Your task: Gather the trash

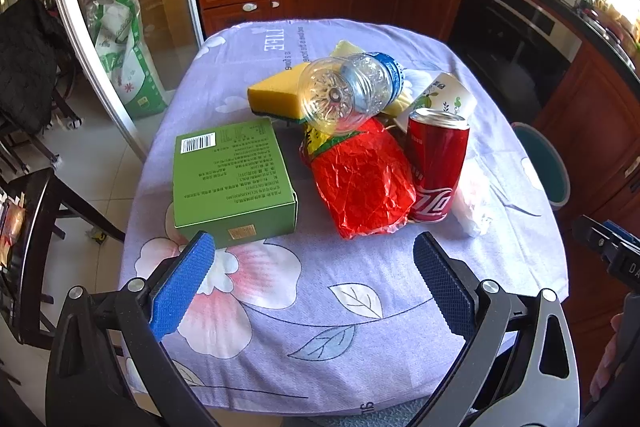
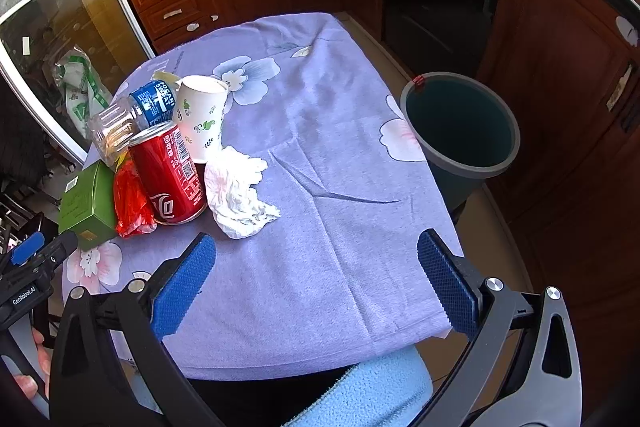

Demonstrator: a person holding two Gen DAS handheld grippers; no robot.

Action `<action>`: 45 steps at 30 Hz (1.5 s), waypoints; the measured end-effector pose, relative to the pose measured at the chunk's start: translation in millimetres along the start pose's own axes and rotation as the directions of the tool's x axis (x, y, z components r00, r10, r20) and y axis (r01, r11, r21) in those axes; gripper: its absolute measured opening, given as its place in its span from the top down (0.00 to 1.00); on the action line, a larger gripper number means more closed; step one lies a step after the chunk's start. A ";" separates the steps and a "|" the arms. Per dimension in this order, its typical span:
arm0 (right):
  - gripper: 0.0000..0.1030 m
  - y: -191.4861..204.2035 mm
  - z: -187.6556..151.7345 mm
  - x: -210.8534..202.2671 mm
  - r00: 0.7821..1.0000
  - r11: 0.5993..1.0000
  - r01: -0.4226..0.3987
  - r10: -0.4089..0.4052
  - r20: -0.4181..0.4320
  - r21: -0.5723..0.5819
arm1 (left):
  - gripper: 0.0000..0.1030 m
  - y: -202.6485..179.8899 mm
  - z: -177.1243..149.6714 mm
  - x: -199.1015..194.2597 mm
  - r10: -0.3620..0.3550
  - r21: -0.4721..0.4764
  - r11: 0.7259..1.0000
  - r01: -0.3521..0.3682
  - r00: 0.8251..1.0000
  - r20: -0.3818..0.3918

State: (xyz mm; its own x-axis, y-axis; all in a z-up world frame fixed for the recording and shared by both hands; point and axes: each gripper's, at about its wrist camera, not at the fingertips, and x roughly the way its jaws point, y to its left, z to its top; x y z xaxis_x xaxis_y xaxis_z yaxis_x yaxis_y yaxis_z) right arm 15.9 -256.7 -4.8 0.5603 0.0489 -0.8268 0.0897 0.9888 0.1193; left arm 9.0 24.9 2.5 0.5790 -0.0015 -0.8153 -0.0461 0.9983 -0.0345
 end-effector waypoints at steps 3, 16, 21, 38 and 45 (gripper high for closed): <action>0.06 -0.9 0.7 -0.5 1.000 1.000 -0.001 0.001 0.004 0.002 | 0.04 -0.3 1.0 -1.6 0.003 0.002 1.000 -0.003 1.000 0.001; 0.06 -3.0 -0.6 -1.6 1.000 1.000 -0.001 0.001 0.004 0.017 | 0.04 -0.4 -0.4 -5.0 0.015 0.007 1.000 -0.015 1.000 0.000; 0.06 -3.0 -1.6 -0.7 1.000 1.000 -0.001 0.001 0.000 0.018 | 0.04 -0.3 -2.4 -6.9 0.014 0.009 1.000 -0.014 1.000 -0.004; 0.06 -3.2 -4.0 1.5 1.000 1.000 0.002 -0.002 -0.006 0.019 | 0.04 -2.1 -4.2 -7.0 0.017 0.008 1.000 -0.017 1.000 -0.005; 0.06 -2.2 -5.5 3.3 1.000 1.000 0.004 -0.004 -0.011 0.017 | 0.04 -2.6 -5.2 -6.7 0.014 0.007 1.000 -0.014 1.000 -0.009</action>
State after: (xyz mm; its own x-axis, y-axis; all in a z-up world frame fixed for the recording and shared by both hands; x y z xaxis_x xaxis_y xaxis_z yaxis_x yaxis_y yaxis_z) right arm 13.0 -257.8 -10.8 0.5512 0.0469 -0.8331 0.1058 0.9864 0.1256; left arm 1.0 21.9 5.0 0.5709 0.0124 -0.8209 -0.0483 0.9987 -0.0185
